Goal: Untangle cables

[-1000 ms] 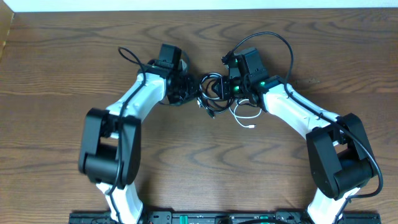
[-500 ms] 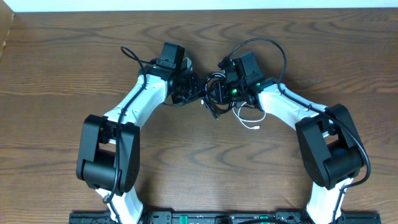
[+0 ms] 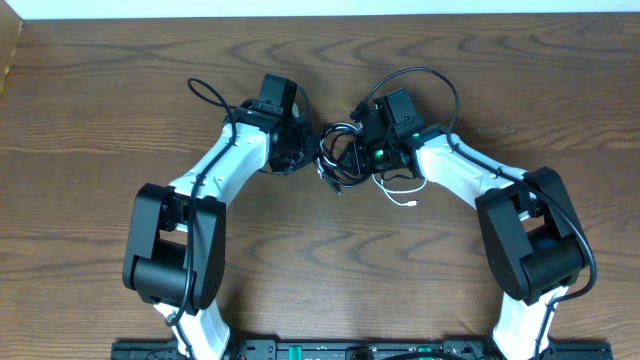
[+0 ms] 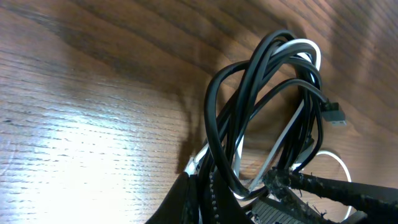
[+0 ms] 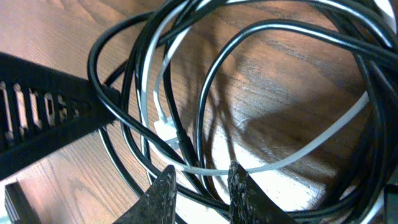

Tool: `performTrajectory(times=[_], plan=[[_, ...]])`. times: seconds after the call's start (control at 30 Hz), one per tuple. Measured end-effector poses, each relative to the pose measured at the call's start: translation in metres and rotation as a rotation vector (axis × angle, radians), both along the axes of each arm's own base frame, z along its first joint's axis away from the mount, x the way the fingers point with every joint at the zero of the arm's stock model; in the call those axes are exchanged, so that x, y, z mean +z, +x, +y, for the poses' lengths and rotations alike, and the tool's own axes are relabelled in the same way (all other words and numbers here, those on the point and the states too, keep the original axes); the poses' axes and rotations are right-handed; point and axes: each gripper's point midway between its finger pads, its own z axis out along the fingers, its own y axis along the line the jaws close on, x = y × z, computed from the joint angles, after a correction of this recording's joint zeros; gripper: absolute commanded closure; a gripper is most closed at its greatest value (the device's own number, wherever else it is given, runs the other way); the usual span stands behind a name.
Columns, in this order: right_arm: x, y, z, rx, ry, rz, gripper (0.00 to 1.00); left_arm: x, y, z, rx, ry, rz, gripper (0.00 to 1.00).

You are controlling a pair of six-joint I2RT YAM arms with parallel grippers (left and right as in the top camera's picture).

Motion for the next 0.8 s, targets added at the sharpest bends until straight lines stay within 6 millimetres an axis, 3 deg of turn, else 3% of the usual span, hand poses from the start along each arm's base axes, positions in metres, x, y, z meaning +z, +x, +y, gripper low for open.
performTrajectory(times=[0.17,0.33,0.6,0.8], plan=[[-0.002,-0.001,0.001,0.016,-0.005,-0.006,0.78,0.0,0.0,0.001,0.003,0.006,-0.002,0.92],[-0.022,-0.009,0.003,0.033,-0.014,0.041,0.79,0.0,0.0,0.001,0.004,0.008,-0.002,0.92],[-0.023,-0.01,0.009,0.078,0.015,0.022,0.58,-0.001,0.001,0.002,0.006,0.013,-0.003,0.92],[-0.018,-0.002,0.014,0.126,0.025,-0.066,0.55,-0.001,0.001,0.002,0.006,0.013,-0.004,0.92]])
